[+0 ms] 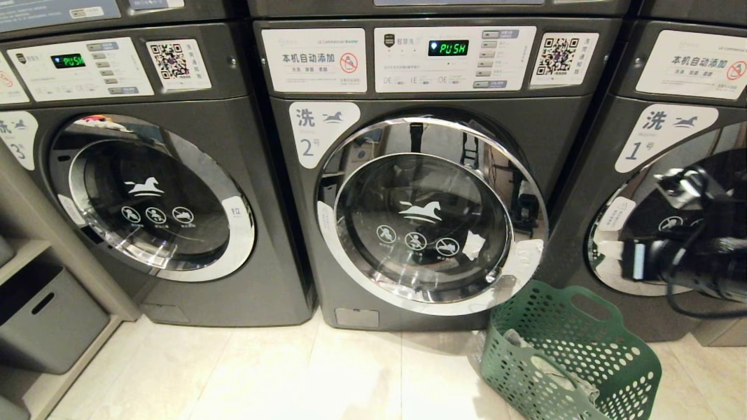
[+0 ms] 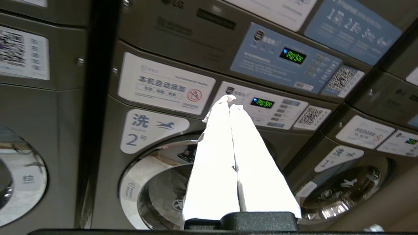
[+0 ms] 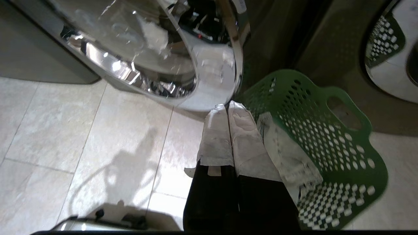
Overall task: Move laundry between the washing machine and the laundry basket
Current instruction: Press the washing machine door tightly with the right hand
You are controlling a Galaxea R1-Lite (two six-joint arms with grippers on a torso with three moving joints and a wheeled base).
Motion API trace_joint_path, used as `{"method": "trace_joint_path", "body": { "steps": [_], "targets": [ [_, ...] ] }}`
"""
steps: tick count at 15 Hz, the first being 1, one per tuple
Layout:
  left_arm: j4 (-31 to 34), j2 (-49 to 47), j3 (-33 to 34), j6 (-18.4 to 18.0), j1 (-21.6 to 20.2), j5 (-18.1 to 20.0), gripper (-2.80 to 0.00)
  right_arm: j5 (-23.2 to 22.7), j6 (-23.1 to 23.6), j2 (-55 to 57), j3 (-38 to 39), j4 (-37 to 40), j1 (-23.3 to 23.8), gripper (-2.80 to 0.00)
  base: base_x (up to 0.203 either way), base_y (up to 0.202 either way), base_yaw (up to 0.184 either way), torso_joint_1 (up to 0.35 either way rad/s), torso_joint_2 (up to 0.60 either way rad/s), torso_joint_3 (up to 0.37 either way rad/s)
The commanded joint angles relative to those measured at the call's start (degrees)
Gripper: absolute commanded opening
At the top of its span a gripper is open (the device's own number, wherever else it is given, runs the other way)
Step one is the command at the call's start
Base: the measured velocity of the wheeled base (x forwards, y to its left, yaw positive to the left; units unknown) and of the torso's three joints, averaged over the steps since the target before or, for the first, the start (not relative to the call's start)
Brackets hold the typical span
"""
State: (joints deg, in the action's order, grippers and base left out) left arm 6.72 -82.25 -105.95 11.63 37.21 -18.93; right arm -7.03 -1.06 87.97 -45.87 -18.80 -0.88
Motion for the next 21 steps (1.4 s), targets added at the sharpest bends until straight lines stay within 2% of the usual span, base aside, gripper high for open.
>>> {"method": "trace_joint_path", "body": {
  "steps": [1,4,6,7,9,12,16,19,21],
  "targets": [
    [0.2,1.9,0.0,0.1,-0.6,-0.1,-2.8,-0.4,0.2,19.7,-6.4,-7.0,-0.1,-2.8,0.0,0.0,0.0,0.0,0.0,0.0],
    [0.2,1.0,0.0,0.0,-2.1,-0.1,-2.8,-2.2,-0.3,28.9,-13.4,-12.9,-0.4,-2.8,0.0,0.0,0.0,0.0,0.0,0.0],
    [0.3,1.0,0.0,0.0,-2.6,-0.1,-2.8,-7.8,-0.8,29.9,-14.4,-13.7,-1.2,-2.8,0.0,0.0,0.0,0.0,0.0,0.0],
    [0.3,1.0,0.1,0.0,-2.9,-0.1,-2.8,-8.0,-0.8,31.0,-15.2,-13.7,-1.8,-2.8,0.0,0.0,0.0,0.0,0.0,0.0],
    [0.3,1.1,0.4,0.0,-3.7,-0.1,-2.8,-6.8,-0.5,34.0,-18.3,-15.0,-2.4,-2.8,0.0,0.0,0.0,0.0,0.0,0.0],
    [0.4,2.2,0.4,-0.1,-3.9,-0.2,-2.8,-1.9,-0.5,40.7,-27.0,-18.7,-3.1,-2.8,0.0,0.0,0.0,0.0,0.0,0.0],
    [3.6,5.7,0.8,-2.2,-4.5,-0.3,-2.8,0.4,-0.6,48.1,-39.4,-19.0,-3.9,-2.8,0.0,0.0,0.0,0.0,0.0,0.0],
    [5.3,8.2,3.1,-2.3,-5.5,-0.3,-2.8,1.4,-2.6,44.2,-39.6,-12.0,-4.0,-2.8,0.0,0.0,0.0,0.0,0.0,0.0],
    [5.2,9.7,5.8,-2.2,-5.6,-0.5,-2.8,2.1,-3.2,43.3,-39.8,-11.1,-3.2,-2.8,0.0,0.0,0.0,0.0,0.0,0.0]
  ]
}}
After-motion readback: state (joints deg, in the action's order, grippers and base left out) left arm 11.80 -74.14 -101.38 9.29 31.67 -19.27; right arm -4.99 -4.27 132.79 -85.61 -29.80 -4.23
